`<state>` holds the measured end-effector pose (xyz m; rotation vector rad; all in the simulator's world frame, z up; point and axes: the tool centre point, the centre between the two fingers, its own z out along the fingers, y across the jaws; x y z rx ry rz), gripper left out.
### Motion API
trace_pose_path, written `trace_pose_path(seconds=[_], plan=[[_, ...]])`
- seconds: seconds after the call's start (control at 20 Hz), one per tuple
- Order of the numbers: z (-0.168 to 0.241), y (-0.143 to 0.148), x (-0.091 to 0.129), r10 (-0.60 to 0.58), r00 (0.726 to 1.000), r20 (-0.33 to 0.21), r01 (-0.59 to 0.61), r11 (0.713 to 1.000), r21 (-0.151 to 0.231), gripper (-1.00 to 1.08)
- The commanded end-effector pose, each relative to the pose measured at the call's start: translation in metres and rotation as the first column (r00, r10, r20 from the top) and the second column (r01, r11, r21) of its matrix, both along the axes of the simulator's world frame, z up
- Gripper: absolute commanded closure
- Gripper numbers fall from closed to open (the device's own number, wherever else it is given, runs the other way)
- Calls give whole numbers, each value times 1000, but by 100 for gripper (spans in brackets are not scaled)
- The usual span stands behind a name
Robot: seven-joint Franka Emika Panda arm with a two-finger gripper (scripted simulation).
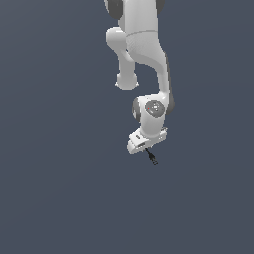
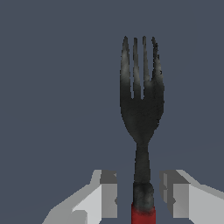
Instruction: Pick up the object and move it to a goal position.
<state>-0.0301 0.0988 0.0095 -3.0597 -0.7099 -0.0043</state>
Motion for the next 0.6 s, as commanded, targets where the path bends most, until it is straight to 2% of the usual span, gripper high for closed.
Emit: trace_pose_path(seconds=[0.0,0.25,0.55], plan=[[-3,-3,0,-4,1000,-3,4,1000,-1,108],[1,-1,-1,-1,1000,-1,1,1000,0,108],[12,-13,-5,-1,1000,-1,1,1000,0,108]])
